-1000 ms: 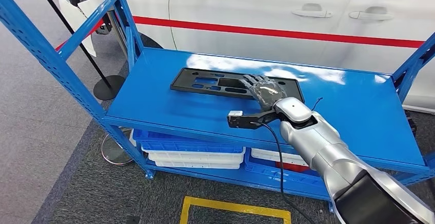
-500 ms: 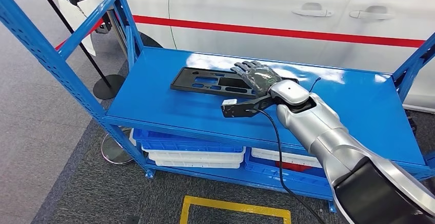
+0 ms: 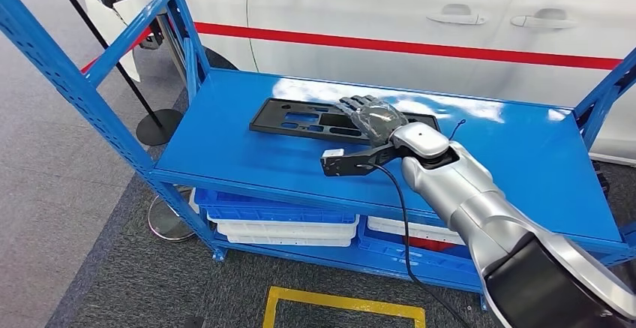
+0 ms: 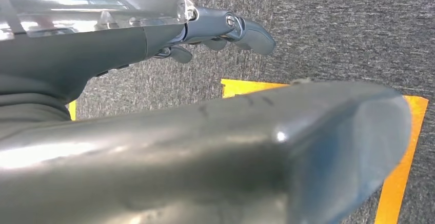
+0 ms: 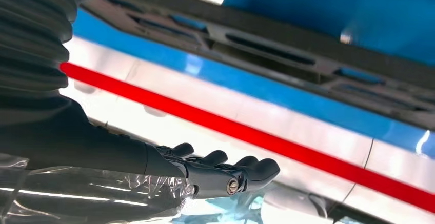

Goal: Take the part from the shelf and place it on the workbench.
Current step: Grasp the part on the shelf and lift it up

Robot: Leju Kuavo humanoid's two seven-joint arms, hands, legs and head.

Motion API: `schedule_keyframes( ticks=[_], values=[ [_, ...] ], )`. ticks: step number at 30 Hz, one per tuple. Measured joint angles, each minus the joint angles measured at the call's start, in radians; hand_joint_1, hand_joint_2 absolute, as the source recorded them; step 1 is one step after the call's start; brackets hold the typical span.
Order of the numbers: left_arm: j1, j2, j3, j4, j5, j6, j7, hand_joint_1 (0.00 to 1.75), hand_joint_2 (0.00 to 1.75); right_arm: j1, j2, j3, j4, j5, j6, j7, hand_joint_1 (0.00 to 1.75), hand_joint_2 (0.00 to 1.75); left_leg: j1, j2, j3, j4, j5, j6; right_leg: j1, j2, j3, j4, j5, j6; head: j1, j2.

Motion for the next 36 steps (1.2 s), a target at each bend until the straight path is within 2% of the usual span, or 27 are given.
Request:
schedule_keyframes(
  ticks=[11,22,27,30,31,33,35,36],
  values=[
    [0.0,0.0,0.0,0.0,0.0,0.0,0.0,0.0,0.0,0.068,0.002,0.004,0.014,-0.005,-0.019,0.001,0.0,1.75,0.0,0.0,0.0,0.0,0.0,0.0,0.0,0.0,0.0,0.0,0.0,0.0,0.0,0.0],
    [0.0,-0.002,0.003,0.0,0.018,-0.017,-0.002,0.0,0.0,0.079,0.002,0.006,0.014,-0.006,-0.024,0.007,0.0,1.75,0.0,0.0,0.0,0.0,0.0,0.0,0.0,0.0,0.0,0.0,0.0,0.0,0.0,0.0],
    [0.001,-0.002,0.016,0.0,0.027,-0.029,-0.012,0.0,0.0,0.08,0.002,0.008,0.014,-0.006,-0.018,0.006,0.0,1.75,-0.005,0.0,-0.004,0.007,-0.009,0.015,-0.006,0.0,0.001,-0.003,-0.001,0.009,0.0,0.0],
    [0.002,-0.003,0.02,0.0,0.032,-0.029,-0.015,0.0,0.0,0.081,0.002,0.009,0.012,-0.006,-0.015,0.006,0.0,1.75,-0.003,-0.001,0.005,-0.009,-0.019,0.026,-0.007,0.0,0.005,0.008,0.007,0.02,0.0,0.0],
    [0.002,-0.004,0.021,0.0,0.032,-0.029,-0.016,0.0,0.0,0.08,0.002,0.009,0.012,-0.006,-0.015,0.006,0.0,1.75,0.0,-0.001,0.013,-0.015,-0.023,0.03,-0.007,0.0,0.003,0.022,0.003,0.024,0.0,0.0],
    [0.002,-0.006,0.021,0.0,0.032,-0.029,-0.018,0.0,0.0,0.078,0.001,0.009,0.012,-0.006,-0.014,0.006,0.0,1.75,0.004,-0.001,0.03,-0.018,-0.028,0.037,-0.008,0.001,-0.029,0.085,-0.038,0.031,0.001,0.0],
    [0.002,-0.007,0.022,0.0,0.032,-0.03,-0.019,0.0,0.0,0.08,0.0,0.009,0.012,-0.007,-0.014,0.006,0.0,1.75,0.004,-0.001,0.036,-0.016,-0.033,0.039,-0.012,0.001,-0.098,0.21,-0.101,0.039,0.001,0.0],
    [0.003,-0.007,0.022,0.0,0.032,-0.03,-0.019,0.0,0.0,0.083,0.0,0.009,0.012,-0.007,-0.014,0.006,0.0,1.75,0.004,-0.001,0.039,-0.014,-0.036,0.038,-0.015,0.001,-0.13,0.264,-0.122,0.043,0.001,0.0]
  ],
)
